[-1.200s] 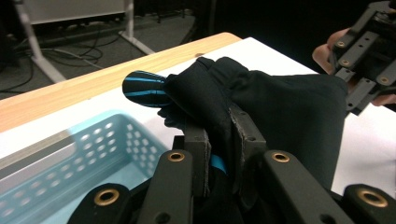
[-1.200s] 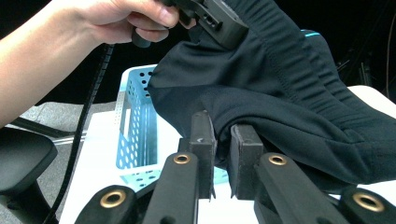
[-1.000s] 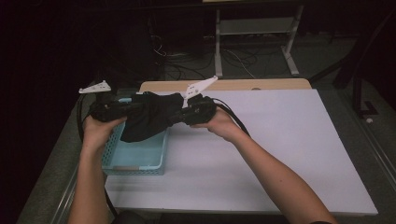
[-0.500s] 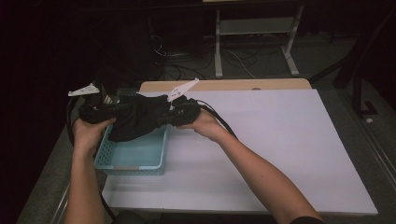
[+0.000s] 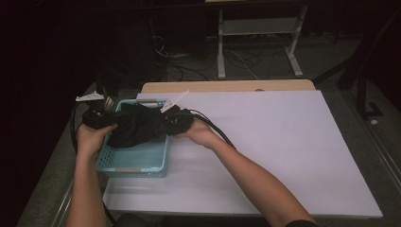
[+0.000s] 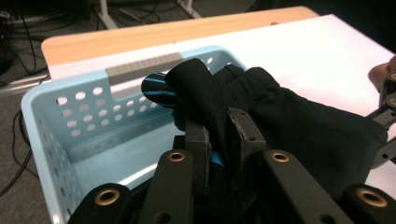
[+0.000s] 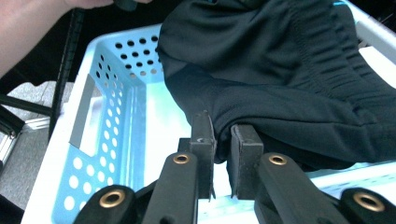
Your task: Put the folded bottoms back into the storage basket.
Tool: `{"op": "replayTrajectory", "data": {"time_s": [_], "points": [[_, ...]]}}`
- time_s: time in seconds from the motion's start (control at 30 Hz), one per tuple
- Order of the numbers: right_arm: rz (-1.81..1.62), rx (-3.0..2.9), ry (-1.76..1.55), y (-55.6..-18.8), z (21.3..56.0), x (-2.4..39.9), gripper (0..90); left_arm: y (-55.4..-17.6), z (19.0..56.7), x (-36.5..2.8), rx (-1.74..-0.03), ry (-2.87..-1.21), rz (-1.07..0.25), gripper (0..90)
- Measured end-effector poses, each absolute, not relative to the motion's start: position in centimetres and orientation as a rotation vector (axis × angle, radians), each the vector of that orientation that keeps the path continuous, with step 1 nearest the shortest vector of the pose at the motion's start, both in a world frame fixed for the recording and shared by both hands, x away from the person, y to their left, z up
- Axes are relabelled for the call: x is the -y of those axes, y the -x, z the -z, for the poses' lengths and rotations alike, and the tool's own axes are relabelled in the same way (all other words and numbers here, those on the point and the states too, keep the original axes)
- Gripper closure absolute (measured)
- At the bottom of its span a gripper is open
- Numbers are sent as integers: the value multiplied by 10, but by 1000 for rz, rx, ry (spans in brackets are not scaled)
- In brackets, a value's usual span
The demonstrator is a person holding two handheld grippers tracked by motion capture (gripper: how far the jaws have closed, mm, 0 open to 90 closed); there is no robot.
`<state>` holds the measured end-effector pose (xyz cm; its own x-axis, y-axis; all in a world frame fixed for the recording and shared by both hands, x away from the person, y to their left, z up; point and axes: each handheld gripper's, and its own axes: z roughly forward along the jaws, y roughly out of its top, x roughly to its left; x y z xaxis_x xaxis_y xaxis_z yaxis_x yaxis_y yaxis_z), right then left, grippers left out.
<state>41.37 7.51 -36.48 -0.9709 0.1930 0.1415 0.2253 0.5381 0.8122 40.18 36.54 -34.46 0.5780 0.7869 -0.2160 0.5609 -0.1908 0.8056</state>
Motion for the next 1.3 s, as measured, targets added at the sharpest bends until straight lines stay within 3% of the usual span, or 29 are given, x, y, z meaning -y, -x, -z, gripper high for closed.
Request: {"op": "replayTrajectory", "data": {"time_s": [0.4, 0.77, 0.87, 0.93, 1.07, 1.3], "points": [[1368, 2735, 364, -410, 377, -76, 766, -408, 364, -366, -1179, -1924, -240, 793], [1446, 2701, 361, -404, 364, -56, 729, -410, 369, -361, -1198, -1964, -251, 788], [1464, 2699, 382, -405, 362, -49, 667, -411, 369, -362, -1223, -1962, -335, 739], [1469, 2698, 399, -406, 362, -45, 622, -411, 368, -364, -1239, -1930, -366, 625], [1466, 2684, 430, -409, 364, -37, 563, -412, 369, -368, -1258, -1906, -386, 493], [1507, 2689, 480, -410, 365, -29, 452, -412, 368, -366, -1221, -1872, -346, 404]]}}
